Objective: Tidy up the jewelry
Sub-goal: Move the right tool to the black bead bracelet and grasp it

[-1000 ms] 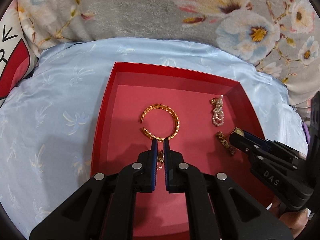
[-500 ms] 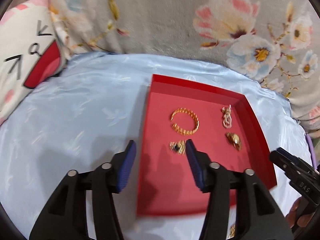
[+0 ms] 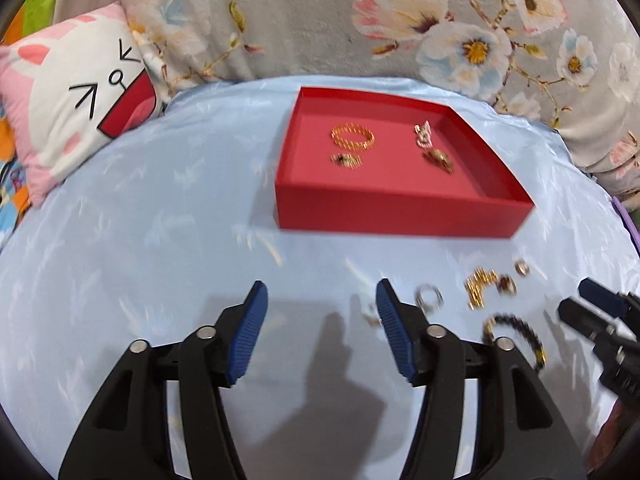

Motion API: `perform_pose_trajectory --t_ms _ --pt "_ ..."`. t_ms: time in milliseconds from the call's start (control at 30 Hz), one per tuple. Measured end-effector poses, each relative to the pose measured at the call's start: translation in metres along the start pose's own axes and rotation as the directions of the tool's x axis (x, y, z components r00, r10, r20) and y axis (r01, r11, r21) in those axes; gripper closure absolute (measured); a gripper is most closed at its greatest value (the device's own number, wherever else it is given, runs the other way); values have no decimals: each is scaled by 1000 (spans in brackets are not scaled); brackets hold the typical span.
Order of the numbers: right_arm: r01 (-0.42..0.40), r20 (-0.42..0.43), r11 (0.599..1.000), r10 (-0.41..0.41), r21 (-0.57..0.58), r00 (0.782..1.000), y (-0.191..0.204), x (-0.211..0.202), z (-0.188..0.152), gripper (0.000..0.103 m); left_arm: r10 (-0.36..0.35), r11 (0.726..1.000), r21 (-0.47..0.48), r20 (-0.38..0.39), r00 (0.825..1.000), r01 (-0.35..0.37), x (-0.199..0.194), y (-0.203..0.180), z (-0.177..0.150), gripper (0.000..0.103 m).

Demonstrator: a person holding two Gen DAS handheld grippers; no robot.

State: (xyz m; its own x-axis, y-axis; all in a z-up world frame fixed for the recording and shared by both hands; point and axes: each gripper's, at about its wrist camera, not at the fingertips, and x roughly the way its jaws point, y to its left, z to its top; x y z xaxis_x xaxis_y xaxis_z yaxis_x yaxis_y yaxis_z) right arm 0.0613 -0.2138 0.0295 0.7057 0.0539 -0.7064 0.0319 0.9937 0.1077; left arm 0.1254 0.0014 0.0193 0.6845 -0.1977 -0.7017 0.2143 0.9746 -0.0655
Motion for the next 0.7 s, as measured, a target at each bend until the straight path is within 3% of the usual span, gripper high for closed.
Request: perform_pose_trajectory --t_ms 267,700 --pt "-43 -56 999 41 -33 998 27 7 -26 42 18 1000 8 -9 1000 -18 -5 -11 -25 43" --pt "-51 -105 999 52 10 993 24 25 -22 41 -18 1000 -12 -13 1000 18 -6 -8 -28 43"
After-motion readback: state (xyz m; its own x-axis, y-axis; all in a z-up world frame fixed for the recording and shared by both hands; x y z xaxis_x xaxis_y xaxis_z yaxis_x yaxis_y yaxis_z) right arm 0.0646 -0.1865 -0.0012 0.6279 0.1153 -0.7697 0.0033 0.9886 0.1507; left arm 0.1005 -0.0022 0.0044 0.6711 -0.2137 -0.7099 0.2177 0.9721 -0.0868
